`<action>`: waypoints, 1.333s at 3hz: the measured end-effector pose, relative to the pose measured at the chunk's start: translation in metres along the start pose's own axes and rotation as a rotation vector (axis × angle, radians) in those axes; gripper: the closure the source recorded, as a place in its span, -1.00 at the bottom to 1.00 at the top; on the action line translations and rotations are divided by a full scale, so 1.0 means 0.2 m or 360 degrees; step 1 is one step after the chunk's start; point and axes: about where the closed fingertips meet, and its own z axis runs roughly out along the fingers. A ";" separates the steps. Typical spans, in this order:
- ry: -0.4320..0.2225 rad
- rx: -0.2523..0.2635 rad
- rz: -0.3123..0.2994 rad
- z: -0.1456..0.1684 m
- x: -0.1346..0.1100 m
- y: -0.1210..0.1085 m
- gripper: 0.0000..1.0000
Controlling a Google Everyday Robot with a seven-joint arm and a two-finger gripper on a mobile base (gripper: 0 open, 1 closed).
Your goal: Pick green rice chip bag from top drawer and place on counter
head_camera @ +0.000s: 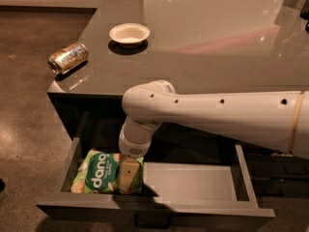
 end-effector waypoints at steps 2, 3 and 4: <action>0.0015 -0.0037 -0.0036 0.13 -0.02 0.03 -0.58; 0.0024 -0.0037 -0.0044 0.18 -0.03 0.03 -0.22; 0.0009 -0.0046 -0.0062 0.19 -0.04 0.04 0.24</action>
Offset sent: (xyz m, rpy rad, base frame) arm -0.0108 0.0174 -0.0386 -0.0155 0.0089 0.0308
